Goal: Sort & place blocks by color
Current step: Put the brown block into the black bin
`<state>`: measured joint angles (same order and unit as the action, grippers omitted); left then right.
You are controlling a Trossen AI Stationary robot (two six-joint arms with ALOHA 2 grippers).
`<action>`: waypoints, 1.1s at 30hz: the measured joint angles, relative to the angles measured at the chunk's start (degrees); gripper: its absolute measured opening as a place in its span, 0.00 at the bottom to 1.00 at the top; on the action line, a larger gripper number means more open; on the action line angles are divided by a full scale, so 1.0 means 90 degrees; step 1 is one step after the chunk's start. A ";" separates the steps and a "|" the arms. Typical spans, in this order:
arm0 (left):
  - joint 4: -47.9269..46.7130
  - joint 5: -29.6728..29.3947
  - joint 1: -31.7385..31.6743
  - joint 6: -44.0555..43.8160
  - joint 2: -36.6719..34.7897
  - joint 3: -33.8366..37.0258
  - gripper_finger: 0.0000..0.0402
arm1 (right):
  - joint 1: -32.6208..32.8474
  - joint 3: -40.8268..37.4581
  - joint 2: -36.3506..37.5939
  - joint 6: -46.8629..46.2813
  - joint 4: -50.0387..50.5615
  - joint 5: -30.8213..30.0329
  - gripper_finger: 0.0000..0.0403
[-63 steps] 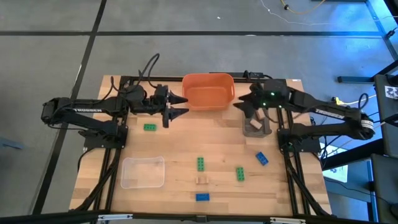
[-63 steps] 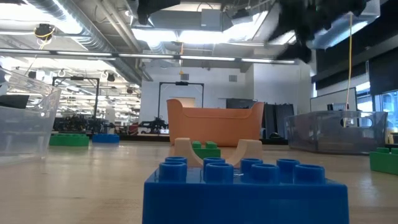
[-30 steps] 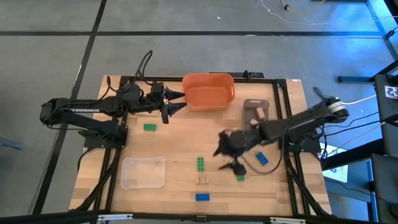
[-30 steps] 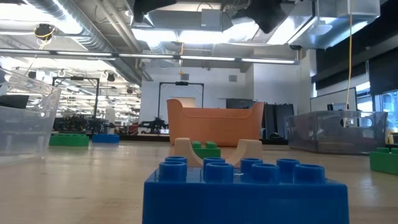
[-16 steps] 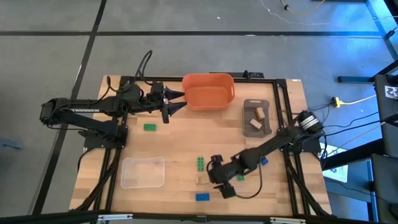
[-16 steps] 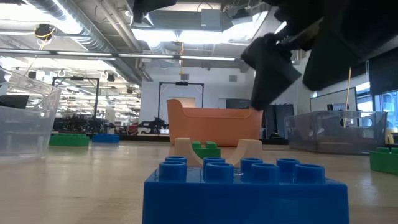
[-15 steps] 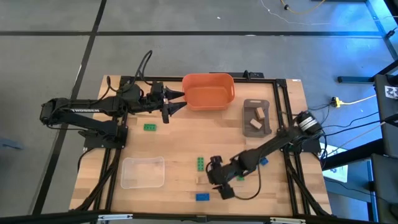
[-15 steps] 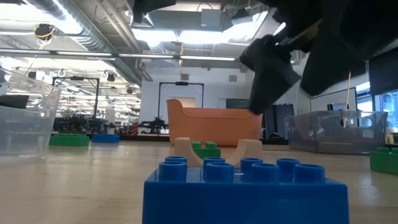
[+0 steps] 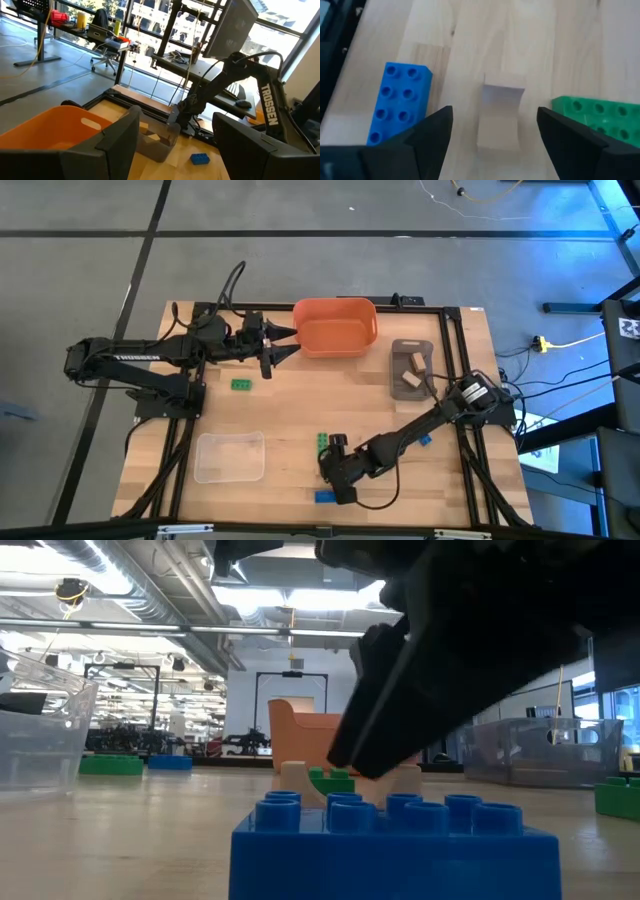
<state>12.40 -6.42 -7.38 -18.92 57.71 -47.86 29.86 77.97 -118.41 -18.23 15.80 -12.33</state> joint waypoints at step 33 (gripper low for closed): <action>0.0003 -0.0038 0.0002 0.0000 0.0000 0.0000 0.61 | -0.0062 -0.0015 -0.0080 -0.0252 0.0948 0.0268 0.32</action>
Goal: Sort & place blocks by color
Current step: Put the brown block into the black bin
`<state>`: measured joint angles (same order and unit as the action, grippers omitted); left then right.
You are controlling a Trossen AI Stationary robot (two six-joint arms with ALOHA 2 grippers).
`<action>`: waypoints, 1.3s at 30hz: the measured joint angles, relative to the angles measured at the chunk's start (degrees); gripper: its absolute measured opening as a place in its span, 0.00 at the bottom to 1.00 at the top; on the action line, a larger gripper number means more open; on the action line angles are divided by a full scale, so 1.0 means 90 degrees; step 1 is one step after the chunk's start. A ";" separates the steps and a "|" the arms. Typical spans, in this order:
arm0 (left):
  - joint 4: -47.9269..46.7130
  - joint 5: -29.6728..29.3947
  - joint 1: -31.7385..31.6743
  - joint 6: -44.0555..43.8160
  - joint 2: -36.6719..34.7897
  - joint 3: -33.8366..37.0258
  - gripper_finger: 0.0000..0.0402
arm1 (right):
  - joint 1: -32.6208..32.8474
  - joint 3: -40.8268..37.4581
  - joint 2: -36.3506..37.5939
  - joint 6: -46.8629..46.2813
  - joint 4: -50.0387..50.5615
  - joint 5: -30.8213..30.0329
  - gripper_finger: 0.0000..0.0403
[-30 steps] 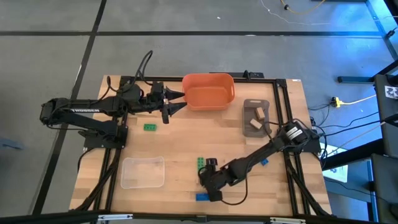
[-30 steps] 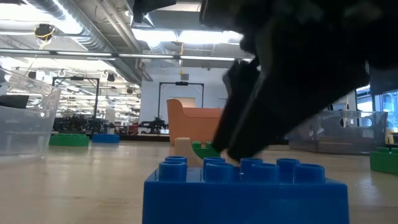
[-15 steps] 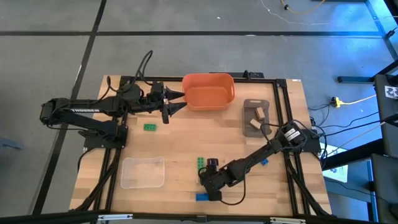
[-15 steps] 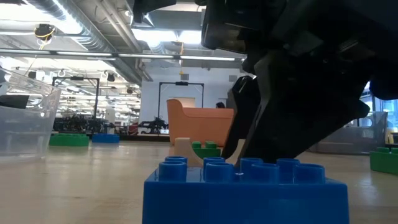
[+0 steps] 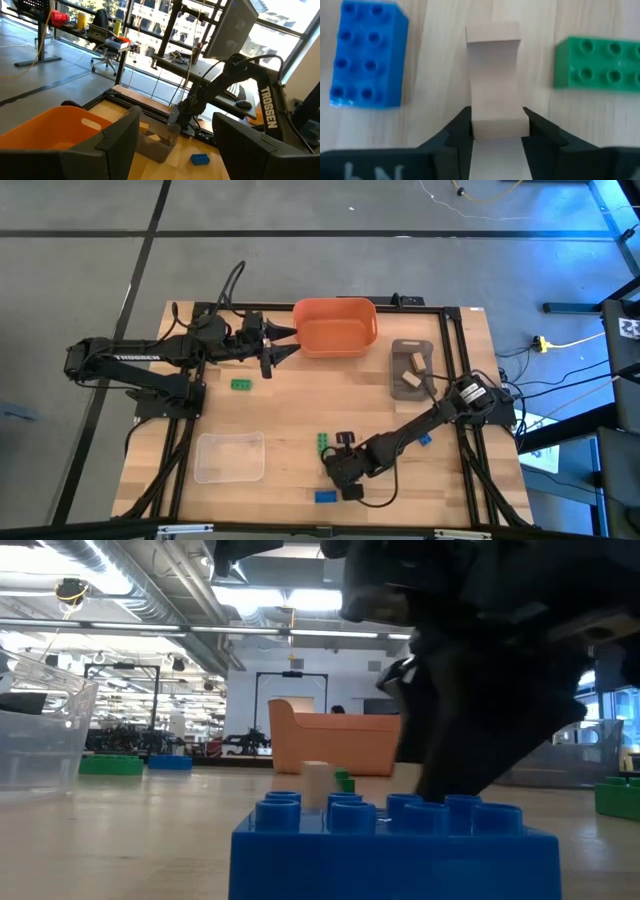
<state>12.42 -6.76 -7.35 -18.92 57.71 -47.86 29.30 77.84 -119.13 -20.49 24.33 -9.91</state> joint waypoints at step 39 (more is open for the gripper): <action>-0.0039 -0.0159 -0.0002 0.0000 0.0002 0.0000 0.61 | -0.2892 -0.4644 0.7065 0.0338 -0.3786 -0.0391 0.32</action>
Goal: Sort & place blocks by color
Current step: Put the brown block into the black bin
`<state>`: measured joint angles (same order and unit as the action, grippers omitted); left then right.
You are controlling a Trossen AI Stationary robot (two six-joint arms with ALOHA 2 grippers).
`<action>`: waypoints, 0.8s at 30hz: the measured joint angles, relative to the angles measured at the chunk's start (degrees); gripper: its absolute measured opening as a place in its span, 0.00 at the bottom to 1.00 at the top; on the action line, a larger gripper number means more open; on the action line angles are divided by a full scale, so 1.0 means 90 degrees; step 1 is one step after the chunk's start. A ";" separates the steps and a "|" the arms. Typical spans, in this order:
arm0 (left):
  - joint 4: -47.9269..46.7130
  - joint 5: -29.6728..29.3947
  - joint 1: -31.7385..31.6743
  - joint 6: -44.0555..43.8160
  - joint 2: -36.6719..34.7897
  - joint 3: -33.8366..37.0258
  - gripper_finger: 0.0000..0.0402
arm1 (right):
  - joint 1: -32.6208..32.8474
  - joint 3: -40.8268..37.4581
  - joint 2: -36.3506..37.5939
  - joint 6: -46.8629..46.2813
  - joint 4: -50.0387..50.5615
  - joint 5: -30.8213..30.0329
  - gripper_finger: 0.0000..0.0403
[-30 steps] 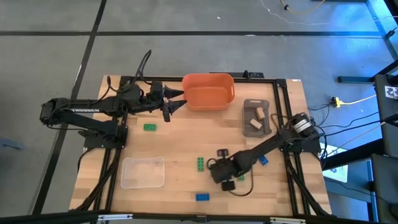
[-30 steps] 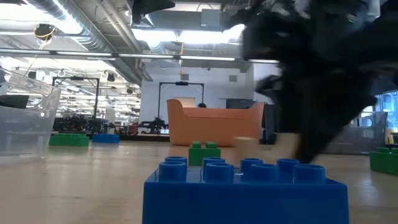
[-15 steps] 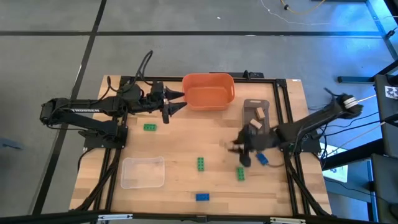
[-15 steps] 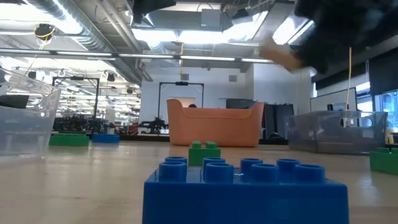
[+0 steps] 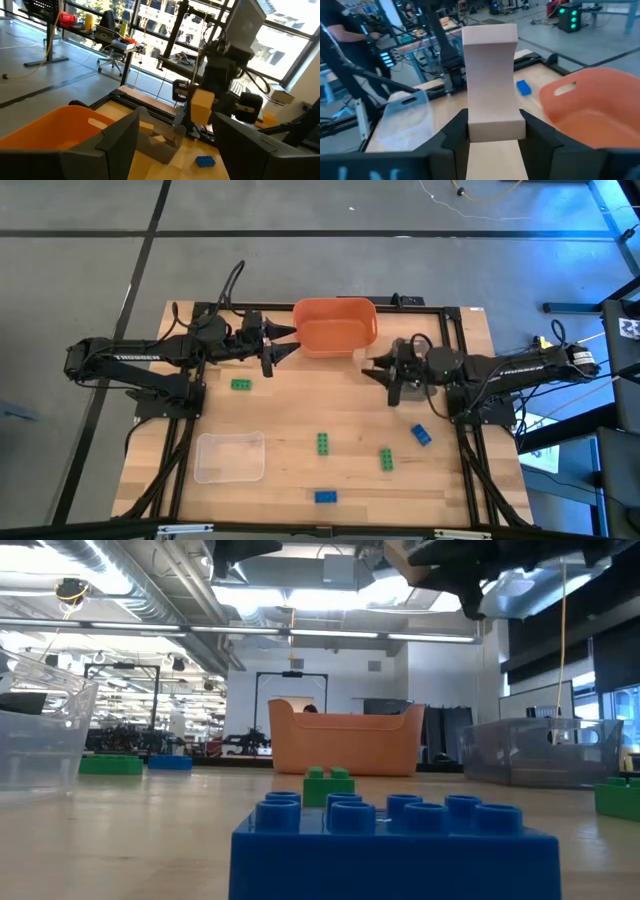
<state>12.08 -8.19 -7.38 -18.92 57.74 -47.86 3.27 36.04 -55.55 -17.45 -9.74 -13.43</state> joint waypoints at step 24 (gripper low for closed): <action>-0.0155 0.0708 -0.0011 0.0462 0.0000 -0.0002 0.61 | -0.0554 0.1746 -0.0512 -0.5359 0.8905 -0.1435 0.32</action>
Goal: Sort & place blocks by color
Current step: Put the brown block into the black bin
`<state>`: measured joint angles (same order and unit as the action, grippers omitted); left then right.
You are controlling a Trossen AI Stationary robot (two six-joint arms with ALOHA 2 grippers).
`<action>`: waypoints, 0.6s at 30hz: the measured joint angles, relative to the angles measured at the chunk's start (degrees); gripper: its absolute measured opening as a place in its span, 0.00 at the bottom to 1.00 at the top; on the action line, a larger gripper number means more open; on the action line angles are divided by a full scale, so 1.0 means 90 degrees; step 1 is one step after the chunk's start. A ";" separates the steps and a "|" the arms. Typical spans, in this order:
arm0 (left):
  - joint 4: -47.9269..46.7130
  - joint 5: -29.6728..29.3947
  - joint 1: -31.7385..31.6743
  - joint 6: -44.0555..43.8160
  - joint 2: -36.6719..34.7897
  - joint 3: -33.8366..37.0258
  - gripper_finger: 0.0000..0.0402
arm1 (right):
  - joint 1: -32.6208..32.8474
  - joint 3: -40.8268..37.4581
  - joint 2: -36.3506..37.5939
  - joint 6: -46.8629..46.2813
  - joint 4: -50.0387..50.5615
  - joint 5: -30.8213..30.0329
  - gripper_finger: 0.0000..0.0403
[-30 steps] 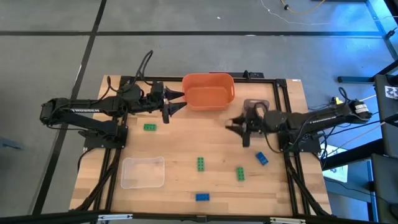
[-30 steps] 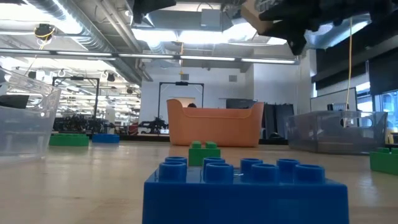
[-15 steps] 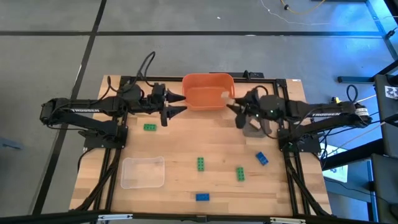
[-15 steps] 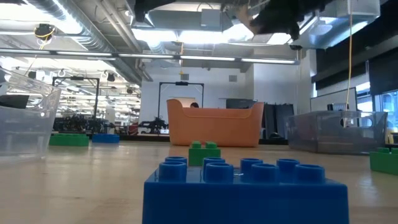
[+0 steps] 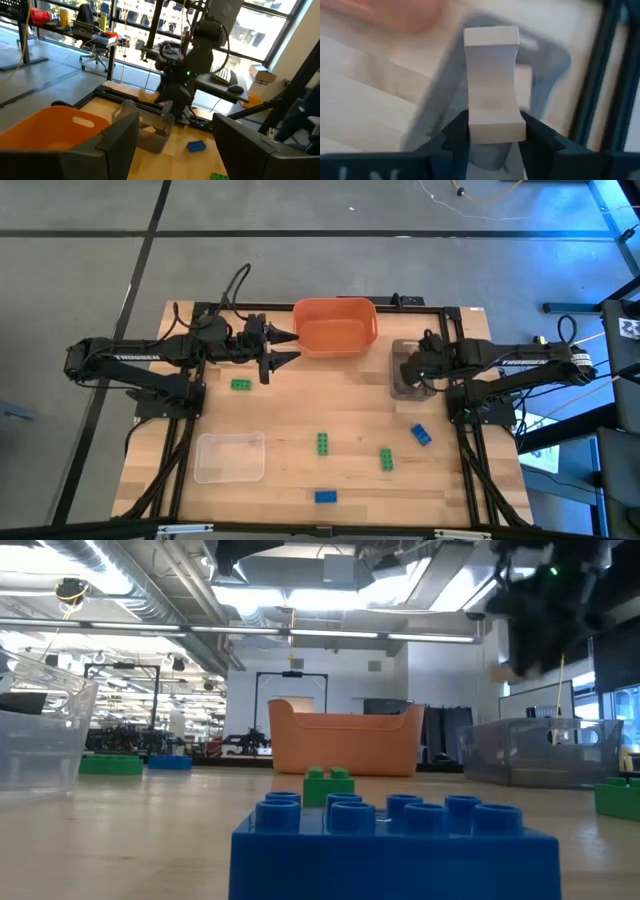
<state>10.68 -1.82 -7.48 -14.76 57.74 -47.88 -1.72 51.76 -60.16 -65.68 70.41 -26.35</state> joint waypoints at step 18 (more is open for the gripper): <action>-0.0141 -0.0001 -0.0001 0.0045 0.0000 0.0000 0.61 | -0.0745 -0.2636 -0.0246 -0.2008 -0.3077 0.0659 0.32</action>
<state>9.41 -1.83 -7.49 -14.35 57.74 -47.88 -8.42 28.03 -62.37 -83.76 42.71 -20.41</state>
